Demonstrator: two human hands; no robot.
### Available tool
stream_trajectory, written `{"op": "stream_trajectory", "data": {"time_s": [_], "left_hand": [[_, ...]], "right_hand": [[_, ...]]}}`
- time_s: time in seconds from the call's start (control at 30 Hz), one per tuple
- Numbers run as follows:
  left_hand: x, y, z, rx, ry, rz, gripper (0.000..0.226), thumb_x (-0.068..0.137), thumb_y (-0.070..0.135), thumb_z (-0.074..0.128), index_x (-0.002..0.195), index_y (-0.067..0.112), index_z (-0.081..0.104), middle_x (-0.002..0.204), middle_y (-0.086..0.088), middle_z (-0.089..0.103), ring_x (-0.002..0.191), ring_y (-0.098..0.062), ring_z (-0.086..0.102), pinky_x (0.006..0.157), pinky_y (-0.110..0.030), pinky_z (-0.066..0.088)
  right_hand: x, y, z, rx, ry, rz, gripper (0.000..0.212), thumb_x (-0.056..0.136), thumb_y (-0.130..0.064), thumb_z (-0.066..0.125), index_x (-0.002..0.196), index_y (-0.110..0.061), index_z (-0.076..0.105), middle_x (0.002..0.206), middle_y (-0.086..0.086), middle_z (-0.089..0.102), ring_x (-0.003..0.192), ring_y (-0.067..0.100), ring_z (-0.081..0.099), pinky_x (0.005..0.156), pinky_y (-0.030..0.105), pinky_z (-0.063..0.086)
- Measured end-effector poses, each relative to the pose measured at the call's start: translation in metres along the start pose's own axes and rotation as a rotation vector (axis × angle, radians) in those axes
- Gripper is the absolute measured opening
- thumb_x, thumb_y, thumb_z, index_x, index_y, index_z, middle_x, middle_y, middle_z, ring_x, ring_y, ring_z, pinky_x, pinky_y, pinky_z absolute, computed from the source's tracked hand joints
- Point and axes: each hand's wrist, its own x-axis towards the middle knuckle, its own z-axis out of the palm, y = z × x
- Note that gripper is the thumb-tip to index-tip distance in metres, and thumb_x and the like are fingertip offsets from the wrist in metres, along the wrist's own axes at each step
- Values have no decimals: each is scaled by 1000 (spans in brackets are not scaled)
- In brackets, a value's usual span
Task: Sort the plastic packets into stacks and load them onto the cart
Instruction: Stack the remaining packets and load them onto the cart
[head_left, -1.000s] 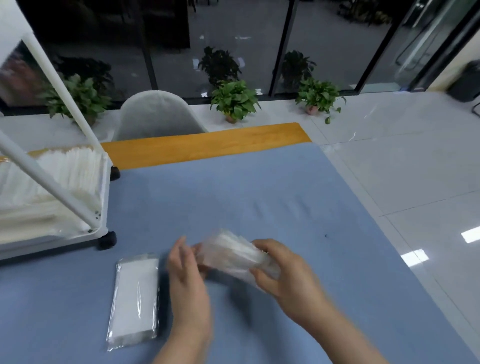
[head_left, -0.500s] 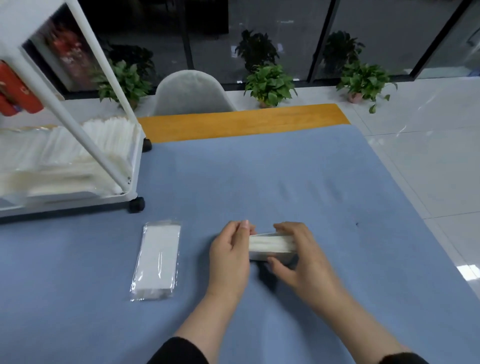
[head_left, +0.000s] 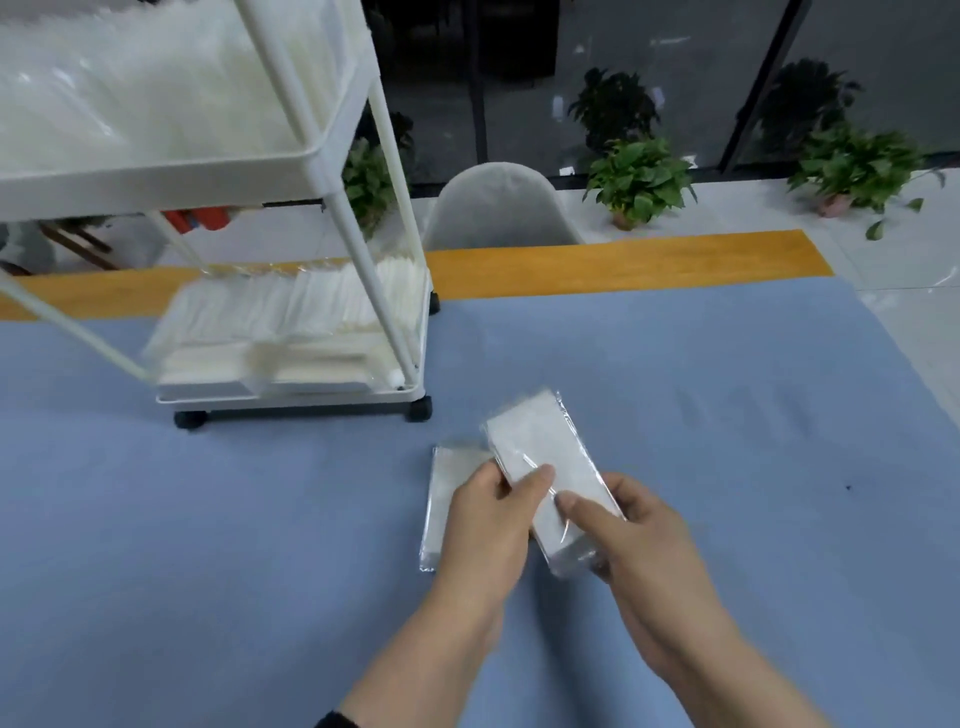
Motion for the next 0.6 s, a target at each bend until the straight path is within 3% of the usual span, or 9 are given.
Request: {"op": "stream_trajectory", "data": {"time_s": [0.1,0.23,0.33,0.4,0.43,0.5,0.53,0.6], "left_hand": [[9,12,-42,57,42,-25,12,96,17,66,106,19,73,95,-2,79,88,-24,77,78,-43,60],[30,15,-83,206,-4,-79,12,91,16,71,103,14,74,94,-6,79,85,-24,77,73,-38,62],[48,3,-93,425,58,-36,29,73,39,79,91,17,72,86,-1,77,82,-24,74,80,-45,60],[58,-8,-95,616,130,6,38,69,50,78,92,20,70,91,1,71,86,-19,67,80,-39,54],[61,-13,-95,699,179,29,42,74,51,80,102,22,69,102,0,66,95,-18,63,83,-34,50],[66,-24,-97,727,256,34,61,80,51,77,129,18,62,123,-4,59,117,-22,57,94,-33,46],[69,-29,-97,709,265,21,67,80,54,75,132,14,60,127,-6,61,120,-24,57,98,-37,47],[73,-34,-95,679,242,-3,63,77,59,71,120,13,65,117,-7,67,111,-27,63,93,-41,52]], "right_hand": [[3,8,42,-104,28,53,10,88,-20,74,97,-15,73,90,8,77,86,31,72,84,46,55],[11,21,76,-184,46,100,19,88,-18,74,106,-22,67,88,5,77,81,25,74,78,41,55],[19,33,88,-292,153,121,18,87,-18,75,101,-24,65,83,4,75,77,24,72,69,37,54],[25,42,92,-465,215,115,15,84,-22,75,96,-23,65,83,-3,72,71,19,68,65,34,52],[27,44,95,-556,244,100,19,83,-26,75,98,-22,64,92,-5,67,72,15,65,66,31,51],[27,46,102,-645,283,67,43,82,-33,76,120,-24,60,114,-8,51,86,8,61,73,26,50],[28,48,103,-658,286,70,58,82,-35,76,134,-22,54,120,-7,46,94,11,58,79,27,49],[30,44,107,-664,283,114,72,83,-33,75,146,-18,44,127,-3,46,102,14,54,83,29,47]]}}
